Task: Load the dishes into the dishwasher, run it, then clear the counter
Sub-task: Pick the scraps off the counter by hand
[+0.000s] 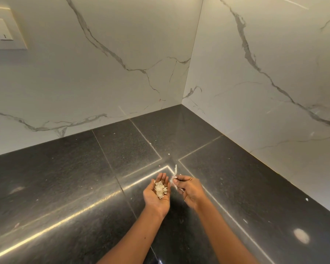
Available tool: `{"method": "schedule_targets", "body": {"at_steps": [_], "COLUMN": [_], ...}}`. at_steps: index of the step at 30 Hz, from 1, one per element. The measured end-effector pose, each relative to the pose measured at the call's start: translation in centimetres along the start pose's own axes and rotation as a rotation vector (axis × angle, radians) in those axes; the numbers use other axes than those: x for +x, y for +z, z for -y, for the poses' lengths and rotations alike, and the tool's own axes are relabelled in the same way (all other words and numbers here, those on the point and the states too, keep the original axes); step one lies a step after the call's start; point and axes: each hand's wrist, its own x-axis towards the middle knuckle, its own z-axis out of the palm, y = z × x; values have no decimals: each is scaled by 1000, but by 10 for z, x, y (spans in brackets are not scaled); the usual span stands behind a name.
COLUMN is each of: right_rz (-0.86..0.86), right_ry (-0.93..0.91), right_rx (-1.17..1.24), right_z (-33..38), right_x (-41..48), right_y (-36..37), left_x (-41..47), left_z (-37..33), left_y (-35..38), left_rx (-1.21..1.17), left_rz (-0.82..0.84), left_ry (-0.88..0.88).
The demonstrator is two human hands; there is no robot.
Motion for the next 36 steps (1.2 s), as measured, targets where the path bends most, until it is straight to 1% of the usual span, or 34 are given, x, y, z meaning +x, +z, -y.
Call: {"method": "schedule_targets", "body": {"at_steps": [2,6,7,8,10,15,17,21,24,28,31,34,36], "right_rz": [18,-90,-91,-87,-101,-327,-376,-384,-330,-339,-395,-419,-420], "right_ry": [-77,-253,-262,-262,-276,-406,-438,-473,-491,-527,-531,-543,-519], "right_rx": [-214,-739,-802,-805,-702,-447,-366,-220,-114,-12,4,-42,8], "right_z": [-4,-9,-10,-11,-13,-19,-23,-33,-42,-57,-72,-88,-100], "right_x": [-12,-24,-26,-27,-32,-48,-54,-70,-83,-100,-109,-120,-129], "right_y": [12,28,30,33,36,39,37,36,36,30,28,26,25], "left_x": [-1,-2,-2,-3,-4,-9,-12,-24,-39,-55,-69,-83,-93], "left_z": [3,7,8,8,8,7,7,14,22,29,31,31,29], "left_y": [2,5,4,4,3,6,5,-2,-11,-24,-39,-53,-62], "left_rx": [-24,-31,-42,-51,-70,-148,-155,-175,-186,-193,-193,-161,-151], "left_rz": [18,35,43,54,78,103,103,137,167,143,124,105,93], "left_ry": [-26,-48,-58,-70,-90,-100,-103,-132,-139,-114,-107,-92,-91]}}
